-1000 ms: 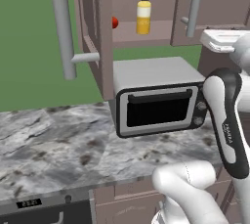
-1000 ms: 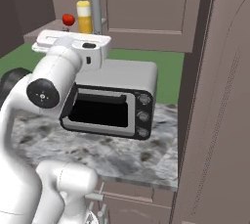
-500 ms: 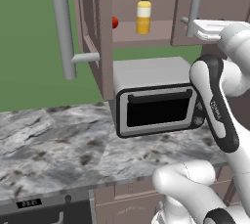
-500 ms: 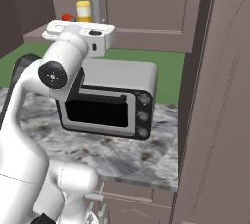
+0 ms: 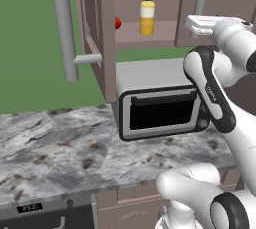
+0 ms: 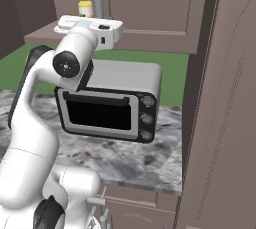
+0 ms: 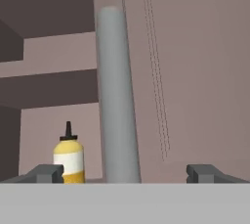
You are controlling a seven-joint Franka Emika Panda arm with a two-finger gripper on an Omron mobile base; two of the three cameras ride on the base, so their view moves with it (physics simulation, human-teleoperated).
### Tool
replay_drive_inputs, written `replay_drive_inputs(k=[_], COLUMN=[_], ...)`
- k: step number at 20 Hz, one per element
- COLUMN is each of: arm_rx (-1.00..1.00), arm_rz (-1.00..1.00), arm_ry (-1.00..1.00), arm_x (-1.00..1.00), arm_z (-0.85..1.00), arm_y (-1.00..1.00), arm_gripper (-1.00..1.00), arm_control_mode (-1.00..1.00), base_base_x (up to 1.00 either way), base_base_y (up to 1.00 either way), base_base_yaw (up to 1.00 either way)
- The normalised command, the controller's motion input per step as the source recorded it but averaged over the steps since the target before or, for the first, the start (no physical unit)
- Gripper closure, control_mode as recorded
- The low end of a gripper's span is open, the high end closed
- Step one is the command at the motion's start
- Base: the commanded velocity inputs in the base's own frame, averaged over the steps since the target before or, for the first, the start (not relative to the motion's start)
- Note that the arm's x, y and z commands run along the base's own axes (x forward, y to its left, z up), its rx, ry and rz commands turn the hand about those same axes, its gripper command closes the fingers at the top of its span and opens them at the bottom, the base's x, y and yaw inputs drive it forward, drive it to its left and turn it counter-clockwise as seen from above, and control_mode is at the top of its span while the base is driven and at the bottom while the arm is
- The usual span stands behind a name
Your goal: The dining table condiment station is running low on mustard. Refill the condiment station by opening the cabinet and taking the mustard from the cabinet and placing it on the dining table.
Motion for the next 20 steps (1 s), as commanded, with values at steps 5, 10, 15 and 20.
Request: replay_drive_inputs(k=[5, 10, 15, 20], arm_rx=[0.00, 0.00, 0.00, 0.00], arm_rz=[0.00, 0.00, 0.00, 0.00], arm_ry=[0.01, 0.05, 0.09, 0.12], arm_x=[0.53, 0.45, 0.55, 0.24], arm_z=[0.00, 0.00, 0.00, 0.00], arm_y=[0.00, 0.00, 0.01, 0.01], arm_gripper=[-1.00, -1.00, 1.00, 1.00], arm_control_mode=[-1.00, -1.00, -1.00, -1.00], base_base_x=[0.00, 0.00, 0.00, 0.00], base_base_y=[0.00, 0.00, 0.00, 0.00], base_base_yaw=[0.00, 0.00, 0.00, 0.00])
